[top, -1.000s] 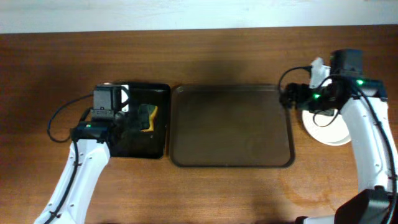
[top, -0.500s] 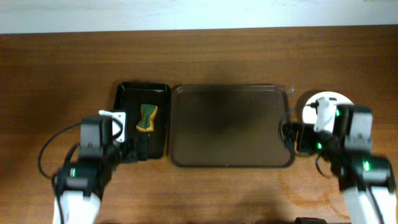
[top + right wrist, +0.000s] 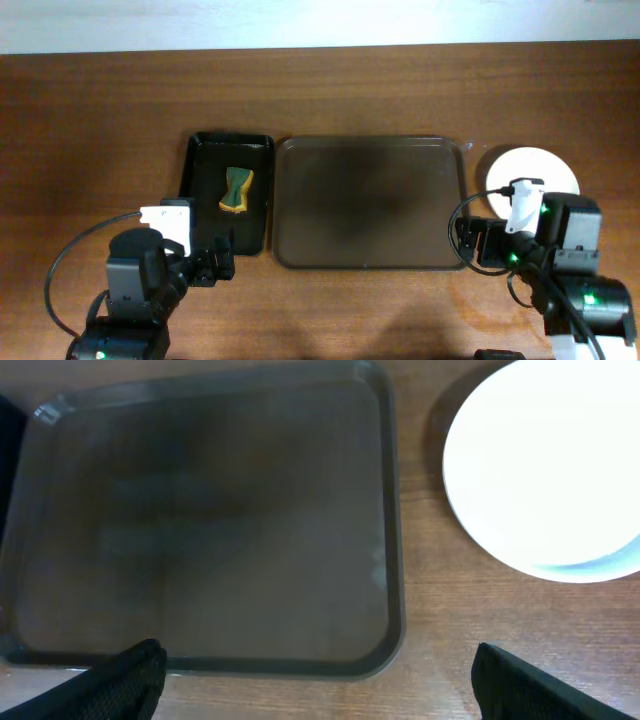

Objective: Clean dirty plates on tray and stack at the side

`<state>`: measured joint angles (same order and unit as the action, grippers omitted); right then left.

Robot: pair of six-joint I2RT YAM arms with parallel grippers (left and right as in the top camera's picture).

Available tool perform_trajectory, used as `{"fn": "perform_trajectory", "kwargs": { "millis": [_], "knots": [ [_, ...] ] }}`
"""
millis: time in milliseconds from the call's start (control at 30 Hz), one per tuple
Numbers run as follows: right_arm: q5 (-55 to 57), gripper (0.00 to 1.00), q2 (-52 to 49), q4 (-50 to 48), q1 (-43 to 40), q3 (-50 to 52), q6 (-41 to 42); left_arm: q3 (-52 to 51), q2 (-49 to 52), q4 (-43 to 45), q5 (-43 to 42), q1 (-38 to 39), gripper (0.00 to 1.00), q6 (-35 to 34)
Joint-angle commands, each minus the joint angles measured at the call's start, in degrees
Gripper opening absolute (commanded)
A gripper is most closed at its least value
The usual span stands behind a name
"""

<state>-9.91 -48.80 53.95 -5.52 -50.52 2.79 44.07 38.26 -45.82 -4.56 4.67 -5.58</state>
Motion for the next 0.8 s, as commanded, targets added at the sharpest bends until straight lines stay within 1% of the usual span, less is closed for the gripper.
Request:
{"fn": "perform_trajectory", "kwargs": {
  "millis": [0, 100, 167, 267, 333, 433, 600, 700, 733, 767],
  "knots": [
    [2.01, 0.98, 0.92, 0.02, 0.44, 0.5, 0.0, -0.55, 0.02, 0.11, -0.61, 0.17, 1.0, 0.7],
    [2.95, 0.98, 6.25, -0.26, 1.36, 0.9, 0.0, -0.55, 0.02, 0.11, -0.61, 0.17, 1.0, 0.7],
    [3.1, 0.98, 12.13, -4.83, 3.43, 3.67, 0.0, -0.55, 0.02, 0.11, -0.61, 0.17, 1.0, 0.7],
    [3.04, 0.98, 22.51, -16.52, 6.36, 12.94, 0.02, -0.55, 0.02, 0.11, -0.61, 0.17, 1.0, 0.7],
    [2.86, 0.98, 30.88, -26.32, 8.61, 21.14, 0.02, -0.55, 0.02, 0.11, -0.61, 0.17, 1.0, 0.7],
    [3.08, 0.98, 40.02, -40.59, 11.08, 31.56, 0.0, -0.55, 0.02, 0.11, -0.61, 0.17, 1.0, 0.7],
    [3.15, 0.98, 47.34, -58.34, 11.45, 44.35, -0.02, -0.55, 0.02, 0.11, -0.61, 0.17, 1.0, 0.7],
    [3.13, 0.98, 48.61, -64.48, 11.43, 49.81, -1.77, -0.55, 0.02, 0.09, -0.61, 0.17, 1.0, 0.7],
    [3.1, 0.98, 48.61, -62.05, 11.45, 50.21, -4.02, -0.55, 0.02, 0.09, -0.61, 0.17, 1.0, 0.7],
    [3.1, 0.98, 48.61, -56.87, 11.26, 50.21, -6.51, -0.55, 0.02, 0.11, -0.61, 0.17, 1.0, 0.7]
  ]
}}
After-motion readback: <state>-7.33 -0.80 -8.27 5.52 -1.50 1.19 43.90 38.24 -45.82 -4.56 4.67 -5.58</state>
